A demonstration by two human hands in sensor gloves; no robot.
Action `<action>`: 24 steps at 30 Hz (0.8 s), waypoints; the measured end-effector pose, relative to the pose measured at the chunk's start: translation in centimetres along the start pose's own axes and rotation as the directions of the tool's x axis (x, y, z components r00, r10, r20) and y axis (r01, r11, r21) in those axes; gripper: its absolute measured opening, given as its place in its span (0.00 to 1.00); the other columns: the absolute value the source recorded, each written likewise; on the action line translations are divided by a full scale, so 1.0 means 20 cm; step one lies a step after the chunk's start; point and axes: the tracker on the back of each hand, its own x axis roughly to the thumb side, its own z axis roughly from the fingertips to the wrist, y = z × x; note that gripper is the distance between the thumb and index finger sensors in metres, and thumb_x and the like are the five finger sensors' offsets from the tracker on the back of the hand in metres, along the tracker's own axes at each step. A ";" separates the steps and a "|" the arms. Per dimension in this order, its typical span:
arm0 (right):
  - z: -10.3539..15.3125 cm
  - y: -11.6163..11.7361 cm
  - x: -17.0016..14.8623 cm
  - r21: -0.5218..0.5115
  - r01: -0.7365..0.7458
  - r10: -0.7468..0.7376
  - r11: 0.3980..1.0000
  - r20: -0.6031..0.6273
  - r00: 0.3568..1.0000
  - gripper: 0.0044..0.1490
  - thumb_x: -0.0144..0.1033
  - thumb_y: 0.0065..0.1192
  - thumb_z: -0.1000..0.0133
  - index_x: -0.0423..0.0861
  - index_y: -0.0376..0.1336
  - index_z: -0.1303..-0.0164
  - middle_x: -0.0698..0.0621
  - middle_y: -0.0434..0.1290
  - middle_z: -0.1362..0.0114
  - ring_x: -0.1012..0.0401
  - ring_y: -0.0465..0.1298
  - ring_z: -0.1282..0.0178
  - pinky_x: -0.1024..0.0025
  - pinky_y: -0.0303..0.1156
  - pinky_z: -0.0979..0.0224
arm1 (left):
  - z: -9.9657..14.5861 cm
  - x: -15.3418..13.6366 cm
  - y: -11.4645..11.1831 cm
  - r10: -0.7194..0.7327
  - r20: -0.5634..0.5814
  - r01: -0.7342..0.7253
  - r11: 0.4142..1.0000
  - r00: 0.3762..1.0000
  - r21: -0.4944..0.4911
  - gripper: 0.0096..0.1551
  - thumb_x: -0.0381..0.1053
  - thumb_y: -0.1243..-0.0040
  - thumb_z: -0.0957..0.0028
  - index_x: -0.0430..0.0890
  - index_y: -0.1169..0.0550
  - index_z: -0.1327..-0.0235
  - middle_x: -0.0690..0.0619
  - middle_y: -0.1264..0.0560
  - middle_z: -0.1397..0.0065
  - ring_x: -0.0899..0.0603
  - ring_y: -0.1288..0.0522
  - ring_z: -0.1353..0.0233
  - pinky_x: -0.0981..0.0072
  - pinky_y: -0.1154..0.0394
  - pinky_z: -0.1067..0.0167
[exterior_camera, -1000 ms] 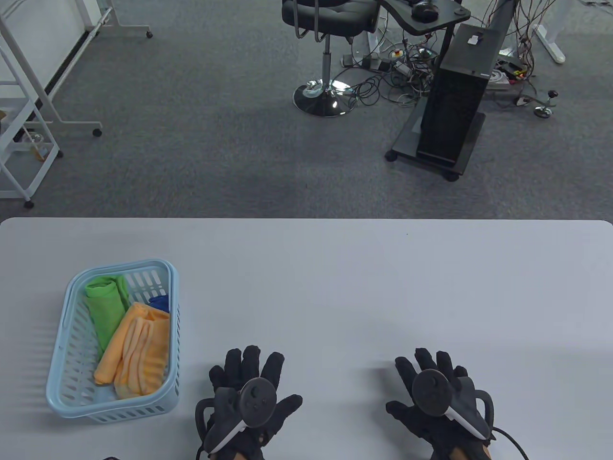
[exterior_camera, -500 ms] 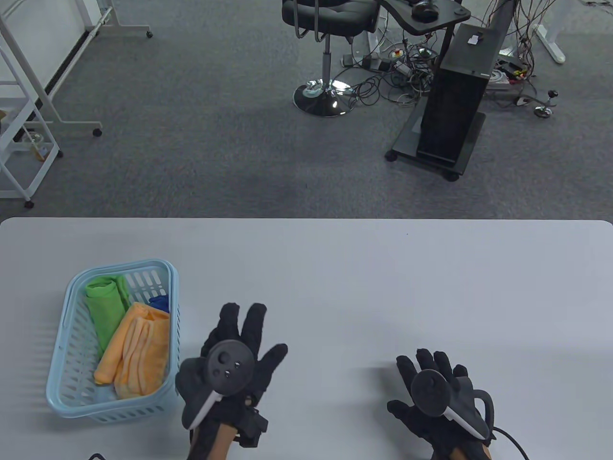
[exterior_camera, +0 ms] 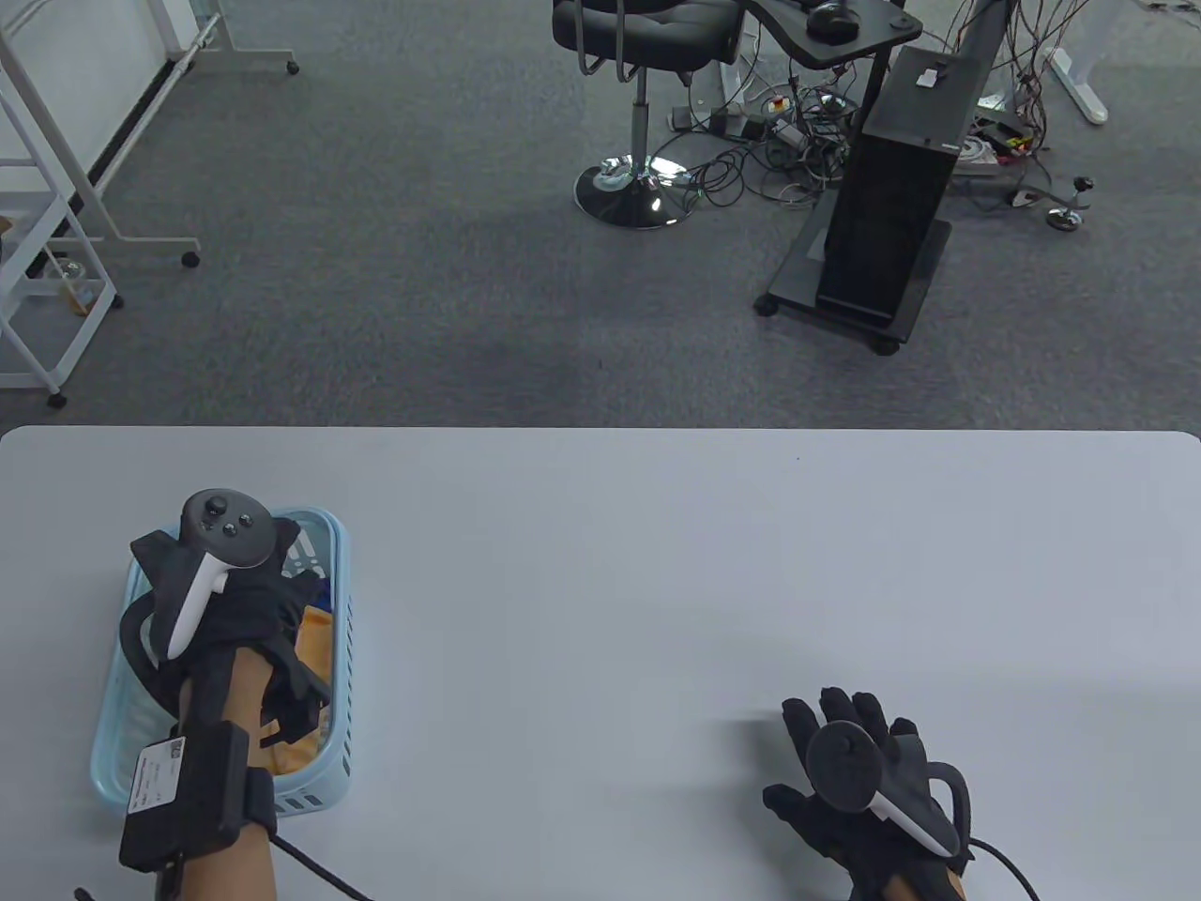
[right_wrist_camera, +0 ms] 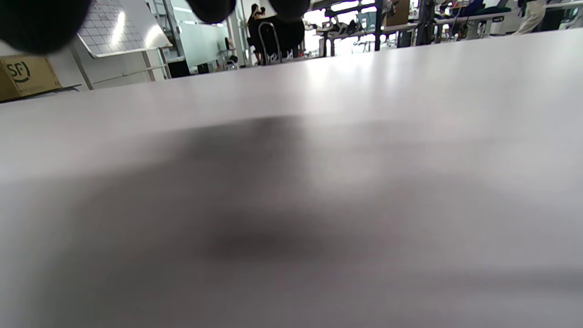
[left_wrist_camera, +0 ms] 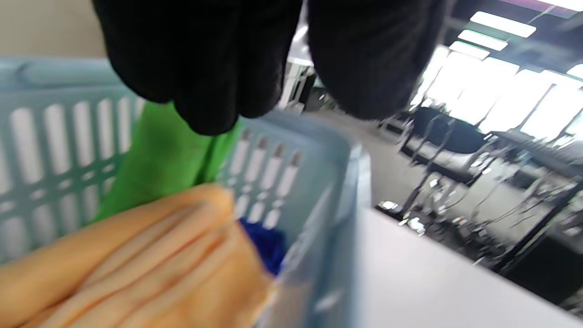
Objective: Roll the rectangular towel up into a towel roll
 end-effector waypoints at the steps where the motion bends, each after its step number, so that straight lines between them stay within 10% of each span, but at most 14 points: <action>1: 0.00 0.00 0.00 0.014 -0.004 0.004 1.000 -0.004 1.000 0.61 0.65 0.56 0.63 0.53 0.42 0.22 0.41 0.39 0.19 0.41 0.40 0.19 0.30 0.36 0.26 | -0.04 -0.03 -0.04 -0.023 -0.017 0.022 1.000 1.000 -0.019 0.40 0.52 0.29 0.60 0.62 0.27 0.28 0.41 0.22 0.28 0.36 0.17 0.33 0.45 0.23 0.37; 11: -0.02 0.01 -0.04 0.046 -0.007 0.009 0.999 -0.040 0.999 0.61 0.65 0.56 0.63 0.52 0.42 0.22 0.40 0.38 0.20 0.41 0.39 0.20 0.30 0.36 0.26 | -0.25 -0.07 -0.33 -0.263 -0.088 0.229 0.933 0.961 -0.278 0.56 0.58 0.25 0.66 0.61 0.40 0.21 0.42 0.45 0.16 0.33 0.38 0.21 0.37 0.38 0.28; 14: -0.02 0.01 -0.05 0.049 0.001 0.001 0.999 -0.050 0.999 0.61 0.65 0.56 0.63 0.51 0.42 0.22 0.40 0.38 0.20 0.41 0.39 0.20 0.30 0.36 0.26 | -0.27 -0.06 -0.36 -0.347 -0.125 0.308 0.917 0.929 -0.255 0.46 0.53 0.27 0.61 0.57 0.32 0.26 0.43 0.37 0.24 0.36 0.31 0.31 0.38 0.35 0.32; 16: -0.02 0.01 -0.06 0.053 0.005 -0.002 0.999 -0.054 0.999 0.61 0.65 0.56 0.63 0.51 0.42 0.22 0.40 0.38 0.20 0.40 0.39 0.20 0.30 0.36 0.26 | -0.27 -0.05 -0.35 -0.344 -0.146 0.310 0.927 0.928 -0.212 0.24 0.49 0.27 0.59 0.57 0.17 0.46 0.46 0.29 0.29 0.38 0.26 0.35 0.40 0.31 0.35; 20: -0.02 0.00 -0.06 0.054 0.004 -0.001 0.999 -0.053 0.999 0.61 0.65 0.56 0.63 0.51 0.42 0.22 0.40 0.38 0.20 0.41 0.39 0.20 0.30 0.36 0.26 | -0.23 -0.03 -0.35 -0.312 -0.162 0.272 0.935 0.936 -0.229 0.22 0.49 0.28 0.58 0.57 0.17 0.48 0.44 0.27 0.23 0.33 0.27 0.25 0.38 0.28 0.36; 24: -0.01 -0.01 -0.05 0.046 0.037 -0.035 0.998 -0.036 0.999 0.62 0.65 0.56 0.63 0.50 0.41 0.22 0.40 0.38 0.20 0.41 0.40 0.19 0.31 0.37 0.26 | -0.14 0.00 -0.23 -0.283 -0.177 0.260 0.955 0.943 -0.140 0.22 0.47 0.28 0.59 0.54 0.17 0.49 0.46 0.14 0.39 0.39 0.13 0.41 0.44 0.22 0.43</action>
